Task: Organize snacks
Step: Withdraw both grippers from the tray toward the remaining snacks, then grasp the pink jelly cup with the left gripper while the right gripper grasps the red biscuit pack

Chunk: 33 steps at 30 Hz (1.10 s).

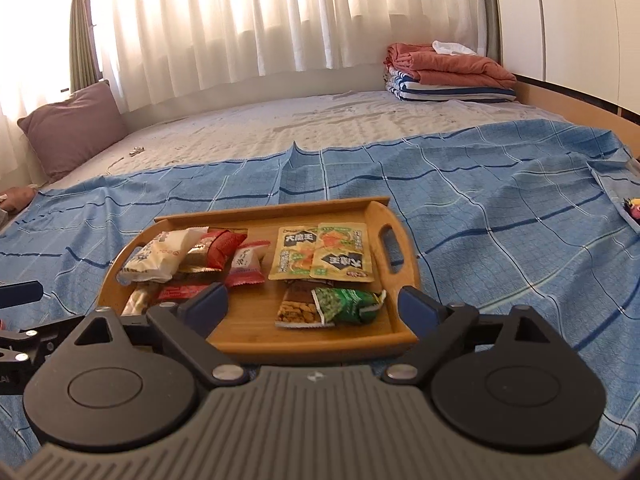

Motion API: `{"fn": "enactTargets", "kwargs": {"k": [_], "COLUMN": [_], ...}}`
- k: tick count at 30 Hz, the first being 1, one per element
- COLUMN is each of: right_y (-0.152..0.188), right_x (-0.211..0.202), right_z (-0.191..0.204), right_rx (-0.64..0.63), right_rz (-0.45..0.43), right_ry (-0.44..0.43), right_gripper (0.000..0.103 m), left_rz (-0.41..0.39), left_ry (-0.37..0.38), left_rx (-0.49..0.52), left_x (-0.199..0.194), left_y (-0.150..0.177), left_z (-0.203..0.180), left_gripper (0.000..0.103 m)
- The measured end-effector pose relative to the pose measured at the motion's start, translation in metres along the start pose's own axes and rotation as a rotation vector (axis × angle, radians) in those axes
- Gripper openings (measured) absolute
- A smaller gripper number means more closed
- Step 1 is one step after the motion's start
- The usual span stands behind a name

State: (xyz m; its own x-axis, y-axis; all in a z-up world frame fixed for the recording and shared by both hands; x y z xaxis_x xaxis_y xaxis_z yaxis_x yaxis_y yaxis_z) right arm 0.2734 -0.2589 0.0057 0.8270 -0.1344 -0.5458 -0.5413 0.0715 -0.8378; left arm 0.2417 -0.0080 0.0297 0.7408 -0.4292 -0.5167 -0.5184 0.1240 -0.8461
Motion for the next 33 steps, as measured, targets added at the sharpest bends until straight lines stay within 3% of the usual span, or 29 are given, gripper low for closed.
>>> {"fn": "enactTargets", "kwargs": {"k": [12, 28, 33], "right_y": [0.049, 0.095, 0.099], "right_x": [-0.015, -0.009, -0.002], "right_z": [-0.034, -0.021, -0.013], "right_rx": [-0.044, -0.237, -0.294], "right_rz": [0.054, 0.082, 0.085], "right_ry": [0.011, -0.044, -0.060], "right_gripper": [0.102, 0.103, 0.103], "left_rz": [0.036, 0.095, 0.095], "left_ry": [0.073, 0.094, 0.118], "left_rx": [-0.010, -0.001, -0.032], "left_x": [-0.037, -0.024, -0.015], "left_y": [0.055, 0.094, 0.094], "left_z": [-0.039, -0.058, -0.058], "left_gripper": [0.095, 0.095, 0.084]}}
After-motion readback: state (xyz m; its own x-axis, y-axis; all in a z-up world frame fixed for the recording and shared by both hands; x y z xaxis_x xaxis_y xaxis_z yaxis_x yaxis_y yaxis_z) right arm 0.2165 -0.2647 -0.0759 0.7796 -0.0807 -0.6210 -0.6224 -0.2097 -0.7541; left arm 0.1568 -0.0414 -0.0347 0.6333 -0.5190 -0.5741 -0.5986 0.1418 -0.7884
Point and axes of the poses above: each gripper's, at about its wrist camera, not at the fingertips, and x roughly the way its jaws point, z to its left, y to its underside, the point moved 9 cm from there along x, roughly the way its jaws point, and after that the axes turned 15 degrees about y, right-handed, at the moved point
